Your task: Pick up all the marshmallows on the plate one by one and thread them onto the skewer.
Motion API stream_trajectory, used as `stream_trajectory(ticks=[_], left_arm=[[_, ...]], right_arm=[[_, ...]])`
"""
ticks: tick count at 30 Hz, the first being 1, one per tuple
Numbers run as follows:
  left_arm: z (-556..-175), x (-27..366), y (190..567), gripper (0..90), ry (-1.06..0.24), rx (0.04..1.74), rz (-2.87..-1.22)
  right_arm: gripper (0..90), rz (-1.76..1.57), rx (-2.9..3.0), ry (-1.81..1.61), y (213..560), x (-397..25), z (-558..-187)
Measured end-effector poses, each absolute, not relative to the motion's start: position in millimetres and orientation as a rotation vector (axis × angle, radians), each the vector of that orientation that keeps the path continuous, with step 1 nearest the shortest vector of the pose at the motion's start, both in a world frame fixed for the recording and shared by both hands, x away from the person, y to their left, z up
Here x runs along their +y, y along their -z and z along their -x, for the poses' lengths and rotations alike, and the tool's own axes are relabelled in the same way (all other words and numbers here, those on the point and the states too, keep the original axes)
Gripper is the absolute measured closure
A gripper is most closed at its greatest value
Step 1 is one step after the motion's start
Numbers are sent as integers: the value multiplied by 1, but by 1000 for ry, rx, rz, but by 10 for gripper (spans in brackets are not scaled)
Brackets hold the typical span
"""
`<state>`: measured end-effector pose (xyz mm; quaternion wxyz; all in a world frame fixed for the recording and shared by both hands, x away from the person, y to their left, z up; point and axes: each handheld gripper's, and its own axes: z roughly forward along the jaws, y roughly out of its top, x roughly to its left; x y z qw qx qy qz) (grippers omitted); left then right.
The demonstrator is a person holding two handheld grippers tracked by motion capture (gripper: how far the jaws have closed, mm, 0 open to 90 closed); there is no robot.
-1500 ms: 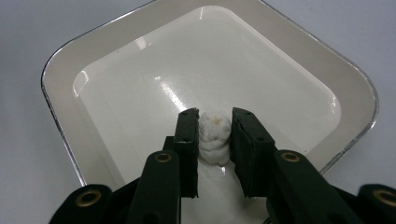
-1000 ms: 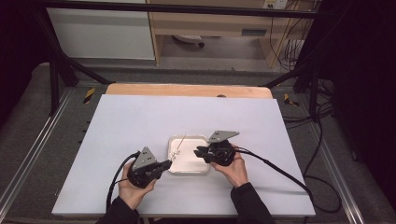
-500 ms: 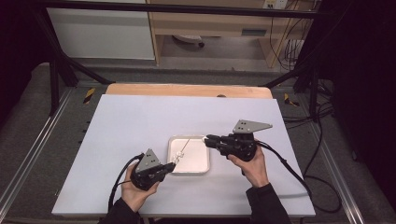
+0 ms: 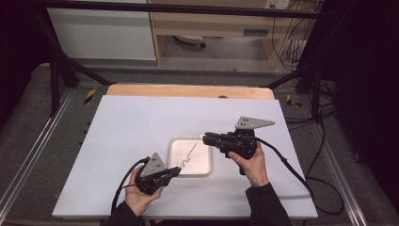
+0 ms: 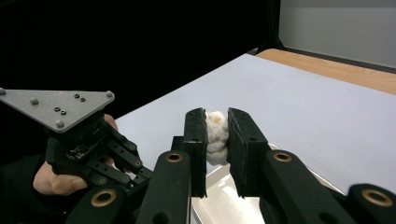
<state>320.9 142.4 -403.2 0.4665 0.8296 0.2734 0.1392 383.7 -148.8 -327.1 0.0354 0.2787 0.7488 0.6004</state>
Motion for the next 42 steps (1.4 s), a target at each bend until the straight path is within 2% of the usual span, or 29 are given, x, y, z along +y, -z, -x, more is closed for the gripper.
stream_trajectory(ticks=[42], left_arm=[[-319, 139, 407, 893, -375, 663, -2058]], right_arm=[[825, -851, 2406, -1849, 349, -121, -381]])
